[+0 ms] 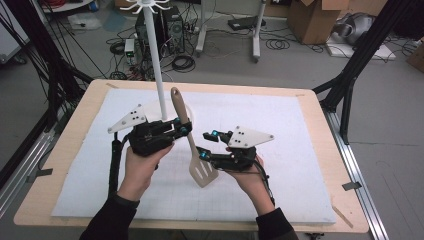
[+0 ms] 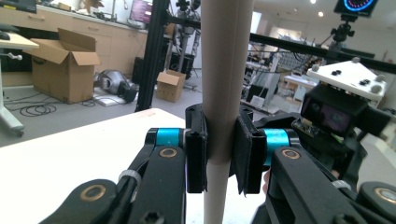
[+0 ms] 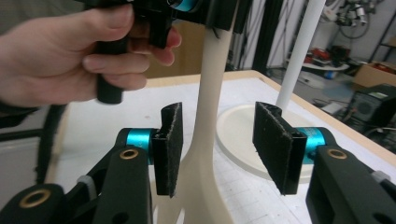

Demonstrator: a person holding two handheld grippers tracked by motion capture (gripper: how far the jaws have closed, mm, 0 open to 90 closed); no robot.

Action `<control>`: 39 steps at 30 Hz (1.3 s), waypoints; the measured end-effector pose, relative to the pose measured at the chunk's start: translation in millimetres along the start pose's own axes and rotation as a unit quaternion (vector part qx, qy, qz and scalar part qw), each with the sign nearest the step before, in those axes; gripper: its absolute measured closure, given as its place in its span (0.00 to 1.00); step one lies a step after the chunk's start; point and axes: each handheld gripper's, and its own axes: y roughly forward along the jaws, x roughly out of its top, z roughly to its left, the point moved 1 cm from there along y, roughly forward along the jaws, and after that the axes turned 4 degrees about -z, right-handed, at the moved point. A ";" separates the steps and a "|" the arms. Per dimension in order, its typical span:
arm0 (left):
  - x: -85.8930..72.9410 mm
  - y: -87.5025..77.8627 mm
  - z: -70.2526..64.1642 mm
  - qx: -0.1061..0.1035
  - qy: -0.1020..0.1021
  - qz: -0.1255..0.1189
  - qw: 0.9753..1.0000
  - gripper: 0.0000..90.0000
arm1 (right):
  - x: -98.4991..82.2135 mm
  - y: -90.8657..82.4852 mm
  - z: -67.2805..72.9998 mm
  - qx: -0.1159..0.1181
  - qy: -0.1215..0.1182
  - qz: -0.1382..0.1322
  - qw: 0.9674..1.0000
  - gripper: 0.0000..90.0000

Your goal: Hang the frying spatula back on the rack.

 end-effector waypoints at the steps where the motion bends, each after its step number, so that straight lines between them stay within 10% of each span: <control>1: 3.2 -1.0 1.9 -0.005 0.005 0.004 1.000 0.85 | -0.3 -3.2 -1.5 0.003 0.003 -0.001 1.000 0.52; 13: 52.5 -3.1 21.1 -0.055 0.094 0.077 0.991 0.85 | -21.5 -47.2 -21.7 0.063 0.045 0.017 0.997 0.29; 31: 109.3 -3.5 61.9 -0.077 0.083 0.075 0.991 0.85 | -39.1 -78.4 -33.8 0.062 0.046 0.023 0.997 0.22; 39: 128.9 7.0 79.2 -0.050 0.078 0.084 0.992 0.85 | -42.0 -79.9 -37.3 0.061 0.050 0.026 0.997 0.21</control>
